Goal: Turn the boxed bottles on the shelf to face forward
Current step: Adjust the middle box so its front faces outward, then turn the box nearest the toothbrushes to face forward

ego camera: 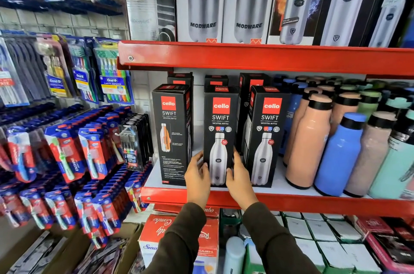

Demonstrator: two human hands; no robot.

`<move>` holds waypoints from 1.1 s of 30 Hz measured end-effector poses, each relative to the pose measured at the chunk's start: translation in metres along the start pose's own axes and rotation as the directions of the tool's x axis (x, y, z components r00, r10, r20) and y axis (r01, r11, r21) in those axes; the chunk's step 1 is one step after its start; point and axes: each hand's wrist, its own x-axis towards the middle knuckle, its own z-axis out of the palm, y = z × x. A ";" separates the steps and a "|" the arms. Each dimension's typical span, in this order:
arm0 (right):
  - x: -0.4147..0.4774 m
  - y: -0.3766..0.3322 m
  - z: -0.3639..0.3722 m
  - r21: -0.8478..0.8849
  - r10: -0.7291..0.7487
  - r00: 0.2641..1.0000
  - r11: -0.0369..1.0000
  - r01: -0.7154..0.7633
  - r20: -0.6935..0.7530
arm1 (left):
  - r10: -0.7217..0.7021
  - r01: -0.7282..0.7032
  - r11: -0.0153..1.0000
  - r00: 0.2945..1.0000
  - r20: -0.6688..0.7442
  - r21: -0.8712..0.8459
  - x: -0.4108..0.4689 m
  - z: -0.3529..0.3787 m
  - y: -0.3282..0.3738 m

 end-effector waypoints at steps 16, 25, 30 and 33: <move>-0.033 -0.011 0.023 0.038 -0.211 0.879 0.967 0.251 -0.427 | 0.234 -0.237 0.971 0.957 -0.170 0.001 -0.031 -0.034 0.019; -0.027 -0.055 0.074 0.102 -0.197 0.977 0.973 0.205 -0.083 | 0.144 -0.103 0.983 0.948 -0.284 0.154 0.012 -0.083 0.005; -0.012 -0.060 0.099 0.061 -0.096 0.995 0.994 0.094 0.036 | 0.004 0.009 0.996 0.990 -0.140 0.089 0.027 -0.105 -0.002; -0.010 -0.059 0.109 0.043 -0.082 0.995 0.996 0.080 0.052 | -0.079 0.079 0.997 0.992 -0.103 -0.001 0.029 -0.112 0.003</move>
